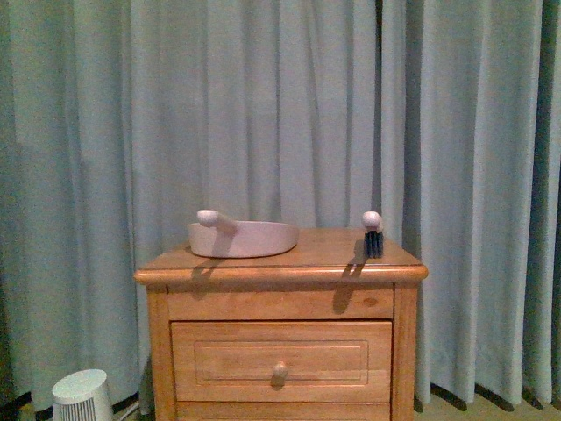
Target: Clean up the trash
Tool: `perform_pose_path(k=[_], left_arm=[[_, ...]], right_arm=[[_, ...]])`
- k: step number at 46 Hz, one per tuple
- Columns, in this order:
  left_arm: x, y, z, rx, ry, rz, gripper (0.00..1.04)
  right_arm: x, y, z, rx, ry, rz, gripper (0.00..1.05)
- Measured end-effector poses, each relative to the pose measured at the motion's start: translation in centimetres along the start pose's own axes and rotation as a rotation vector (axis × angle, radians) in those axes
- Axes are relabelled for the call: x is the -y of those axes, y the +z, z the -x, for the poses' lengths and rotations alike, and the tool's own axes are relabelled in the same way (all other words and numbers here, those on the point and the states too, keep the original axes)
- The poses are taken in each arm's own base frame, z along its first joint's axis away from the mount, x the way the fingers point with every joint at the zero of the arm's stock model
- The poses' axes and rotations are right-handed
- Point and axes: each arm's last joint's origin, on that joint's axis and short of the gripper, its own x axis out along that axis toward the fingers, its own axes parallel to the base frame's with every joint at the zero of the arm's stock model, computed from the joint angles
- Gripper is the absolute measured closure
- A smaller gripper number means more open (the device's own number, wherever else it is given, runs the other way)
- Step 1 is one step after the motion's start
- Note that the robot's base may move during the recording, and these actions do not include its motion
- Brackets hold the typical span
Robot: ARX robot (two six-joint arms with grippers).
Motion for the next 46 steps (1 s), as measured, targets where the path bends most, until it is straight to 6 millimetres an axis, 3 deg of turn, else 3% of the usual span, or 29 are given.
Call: perform_pose_path(k=[46], left_arm=[[0.0,0.0,0.0,0.0,0.0,0.0,0.08]], right_arm=[[0.0,0.0,0.0,0.0,0.0,0.0,0.07]])
